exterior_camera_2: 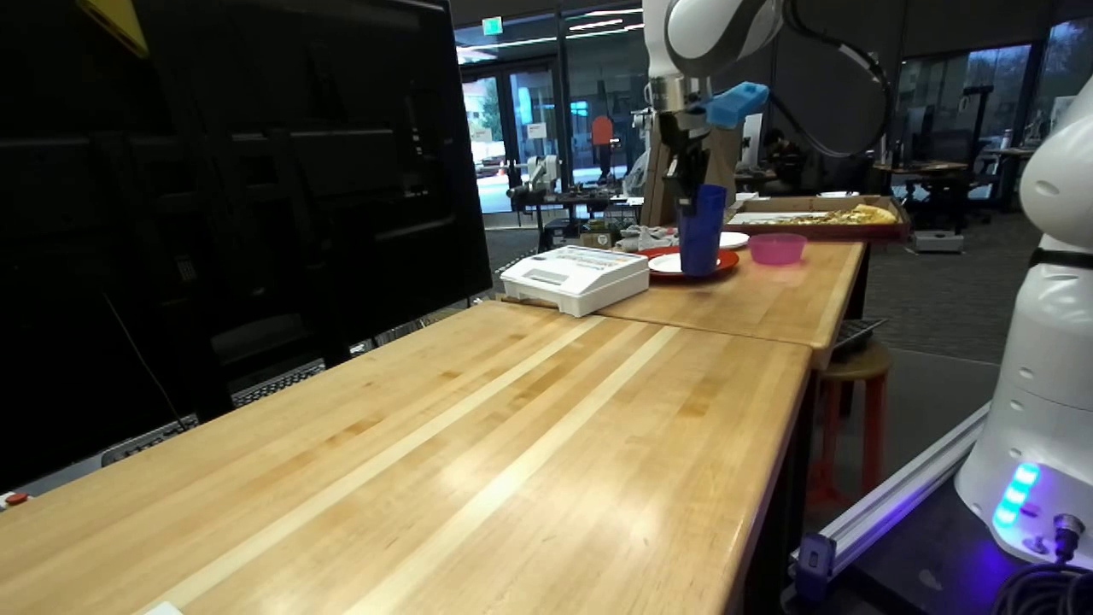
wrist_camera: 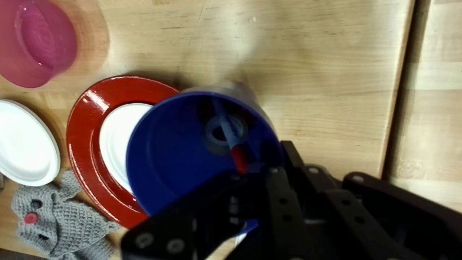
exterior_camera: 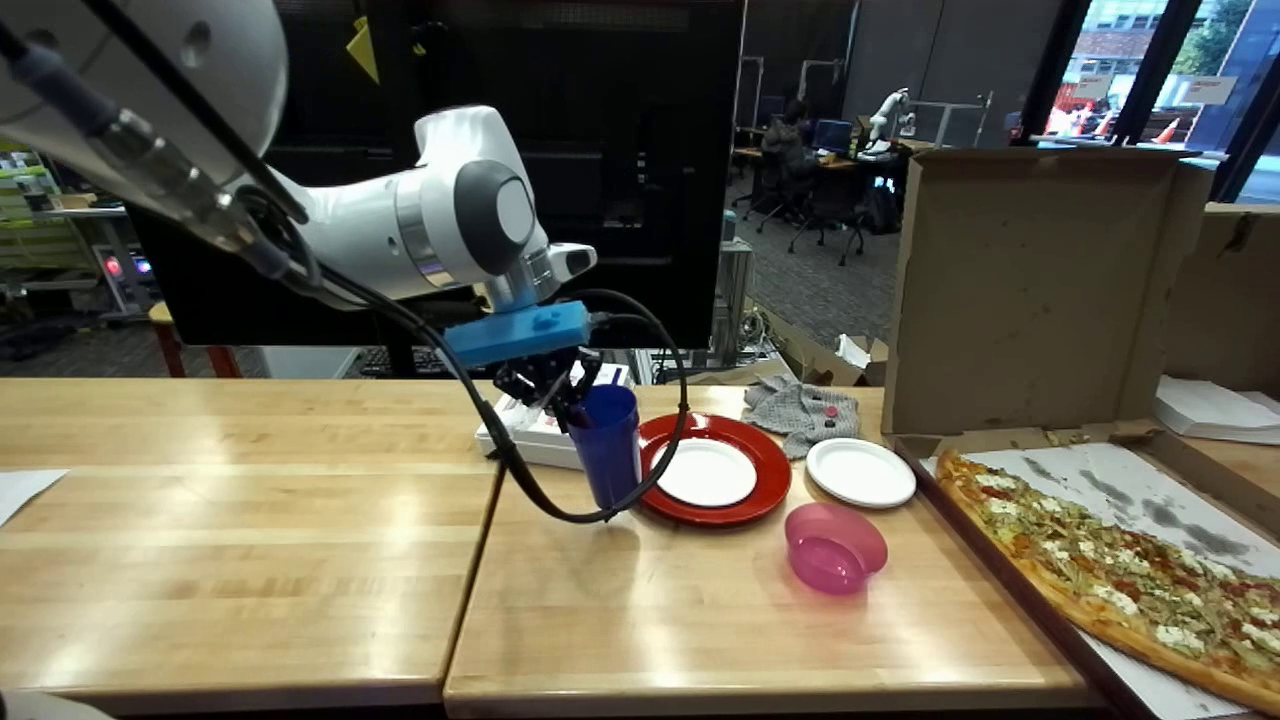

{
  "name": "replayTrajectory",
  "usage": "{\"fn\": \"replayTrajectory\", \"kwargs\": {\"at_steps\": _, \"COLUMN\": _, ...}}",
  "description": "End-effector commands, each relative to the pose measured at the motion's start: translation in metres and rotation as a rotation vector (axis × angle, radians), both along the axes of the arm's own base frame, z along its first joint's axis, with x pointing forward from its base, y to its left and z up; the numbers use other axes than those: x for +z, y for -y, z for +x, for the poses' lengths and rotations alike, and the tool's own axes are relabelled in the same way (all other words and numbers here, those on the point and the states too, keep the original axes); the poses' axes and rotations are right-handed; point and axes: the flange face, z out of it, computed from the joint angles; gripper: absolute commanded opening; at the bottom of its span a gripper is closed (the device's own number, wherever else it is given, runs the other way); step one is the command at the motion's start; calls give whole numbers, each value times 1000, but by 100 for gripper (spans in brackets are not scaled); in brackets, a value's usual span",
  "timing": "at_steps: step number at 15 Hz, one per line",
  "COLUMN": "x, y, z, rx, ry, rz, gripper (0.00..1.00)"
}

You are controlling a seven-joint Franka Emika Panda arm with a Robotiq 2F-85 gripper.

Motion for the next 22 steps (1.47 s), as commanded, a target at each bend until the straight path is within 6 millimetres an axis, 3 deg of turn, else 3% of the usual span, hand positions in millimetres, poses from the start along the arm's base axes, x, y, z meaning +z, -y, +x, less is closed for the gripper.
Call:
{"fn": "replayTrajectory", "kwargs": {"at_steps": 1, "x": 10, "y": -19, "z": -30, "rx": 42, "ry": 7, "rz": -29, "gripper": 2}}
{"fn": "replayTrajectory", "kwargs": {"at_steps": 10, "x": 11, "y": -49, "z": -59, "rx": 161, "ry": 1, "rz": -27, "gripper": 2}}
{"fn": "replayTrajectory", "kwargs": {"at_steps": 22, "x": -1, "y": -86, "z": -68, "rx": 350, "ry": -85, "rz": 37, "gripper": 2}}
